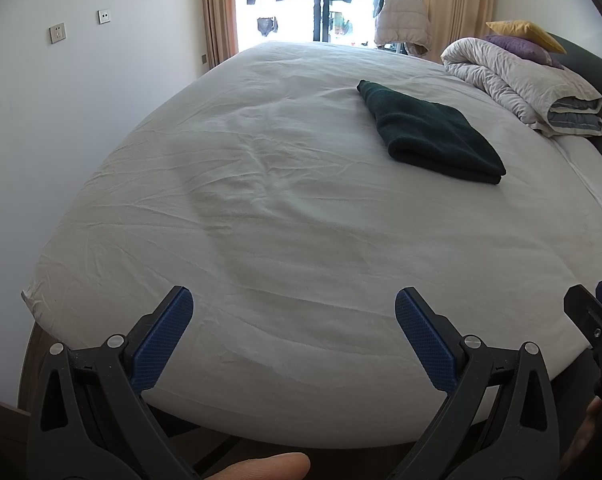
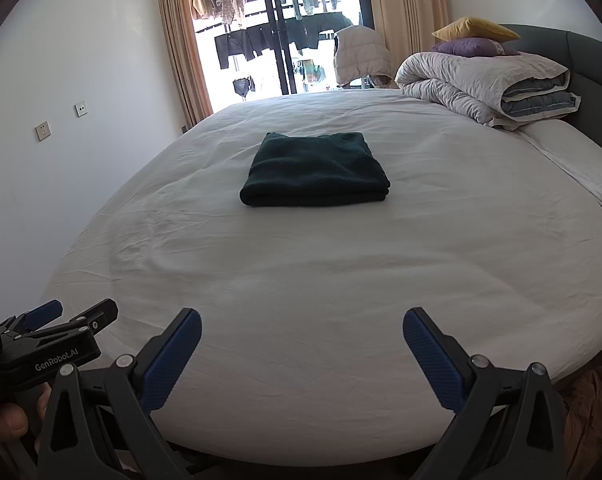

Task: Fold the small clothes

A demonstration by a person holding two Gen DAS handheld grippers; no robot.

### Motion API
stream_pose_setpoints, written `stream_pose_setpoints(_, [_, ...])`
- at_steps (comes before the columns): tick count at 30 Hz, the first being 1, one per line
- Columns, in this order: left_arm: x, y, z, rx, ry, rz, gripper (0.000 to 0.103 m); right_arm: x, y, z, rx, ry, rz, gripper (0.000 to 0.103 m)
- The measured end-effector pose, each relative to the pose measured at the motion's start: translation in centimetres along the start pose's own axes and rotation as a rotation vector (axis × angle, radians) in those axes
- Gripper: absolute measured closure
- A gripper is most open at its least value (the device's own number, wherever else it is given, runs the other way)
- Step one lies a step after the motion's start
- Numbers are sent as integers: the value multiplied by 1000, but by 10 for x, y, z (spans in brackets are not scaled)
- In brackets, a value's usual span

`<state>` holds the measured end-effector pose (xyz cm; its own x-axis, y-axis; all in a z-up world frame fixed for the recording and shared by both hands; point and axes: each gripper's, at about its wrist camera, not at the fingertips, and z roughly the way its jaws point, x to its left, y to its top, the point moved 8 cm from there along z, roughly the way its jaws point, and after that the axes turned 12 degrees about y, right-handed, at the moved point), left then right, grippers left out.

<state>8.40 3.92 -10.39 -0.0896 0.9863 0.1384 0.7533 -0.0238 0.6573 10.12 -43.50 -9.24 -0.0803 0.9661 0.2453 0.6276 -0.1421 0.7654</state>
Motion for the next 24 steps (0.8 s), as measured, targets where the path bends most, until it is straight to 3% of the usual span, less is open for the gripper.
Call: stream_pose_setpoints(24, [1,1,1,-1,0,0,0,-1,0,0,0,1,2,0])
